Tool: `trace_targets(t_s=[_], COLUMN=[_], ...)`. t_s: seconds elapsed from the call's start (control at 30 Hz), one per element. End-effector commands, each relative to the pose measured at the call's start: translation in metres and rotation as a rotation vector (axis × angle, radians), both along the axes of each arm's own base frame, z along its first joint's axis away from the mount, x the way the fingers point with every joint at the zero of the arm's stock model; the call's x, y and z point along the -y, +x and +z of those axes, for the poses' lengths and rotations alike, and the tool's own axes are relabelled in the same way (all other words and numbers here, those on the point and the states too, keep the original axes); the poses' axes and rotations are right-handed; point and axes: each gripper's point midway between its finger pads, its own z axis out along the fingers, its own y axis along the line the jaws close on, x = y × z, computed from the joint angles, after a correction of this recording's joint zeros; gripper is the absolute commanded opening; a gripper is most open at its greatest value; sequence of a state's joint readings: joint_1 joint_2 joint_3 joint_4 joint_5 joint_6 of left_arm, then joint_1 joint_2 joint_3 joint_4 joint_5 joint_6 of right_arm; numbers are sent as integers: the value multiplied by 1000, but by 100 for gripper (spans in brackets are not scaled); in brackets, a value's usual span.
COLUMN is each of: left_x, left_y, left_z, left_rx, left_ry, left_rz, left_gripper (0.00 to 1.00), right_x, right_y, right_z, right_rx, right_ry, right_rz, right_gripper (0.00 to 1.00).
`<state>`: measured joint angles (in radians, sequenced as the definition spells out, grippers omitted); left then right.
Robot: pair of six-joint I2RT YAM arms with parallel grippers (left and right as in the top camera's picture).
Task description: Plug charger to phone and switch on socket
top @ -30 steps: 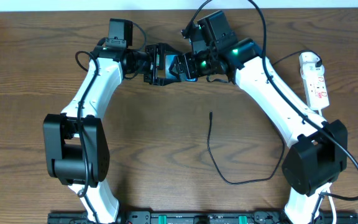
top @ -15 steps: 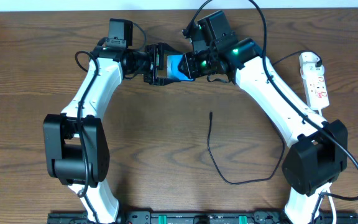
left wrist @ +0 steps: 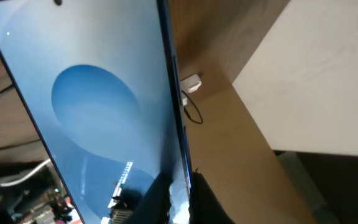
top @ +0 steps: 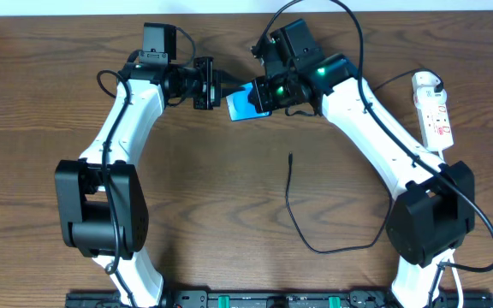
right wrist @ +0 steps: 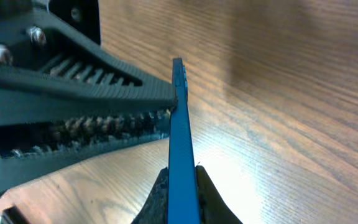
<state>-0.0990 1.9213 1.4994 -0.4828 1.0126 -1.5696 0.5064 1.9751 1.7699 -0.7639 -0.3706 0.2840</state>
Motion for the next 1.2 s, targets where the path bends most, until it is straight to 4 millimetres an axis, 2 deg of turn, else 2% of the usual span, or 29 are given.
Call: trace_targets(t_s=[0.0, 0.03, 0.07, 0.1, 0.2, 0.27, 0.33, 0.43, 0.57, 0.7, 0.97, 1.17], left_x=[8, 9, 10, 11, 13, 10, 5, -4, -25, -27, -6, -6], left_y=[-2, 2, 5, 10, 27, 46, 61, 80, 106, 111, 108, 107], left_z=[30, 40, 46, 54, 78, 99, 110, 116, 111, 110, 109, 109], left_rx=[92, 150, 190, 250, 447, 628, 729, 789, 791, 787, 789, 789], left_ry=[-89, -118, -134, -149, -157, -132, -92, -31, 83, 109, 114, 110], left_rz=[-61, -79, -90, -102, -116, -88, -30, 64, 234, 281, 271, 266], left_gripper=[40, 58, 69, 91, 92, 92, 92, 92, 92, 92, 92, 92], right_x=[23, 32, 37, 47, 61, 75, 82, 84, 77, 61, 19, 17], right_y=[26, 34, 37, 45, 60, 77, 85, 93, 109, 108, 87, 85], right_z=[16, 17, 18, 20, 33, 51, 61, 75, 110, 122, 131, 132], right_rx=[45, 41, 39, 29, -31, -166, -290, -423, -519, -610, -642, -643], right_ry=[34, 43, 48, 70, 205, 397, 520, 663, 877, 955, 952, 949], right_rz=[-73, -111, -127, -173, -263, -441, -574, -690, -759, -791, -676, -660], right_gripper=[1, 1, 1, 1, 1, 1, 1, 1, 1, 2, 1, 1])
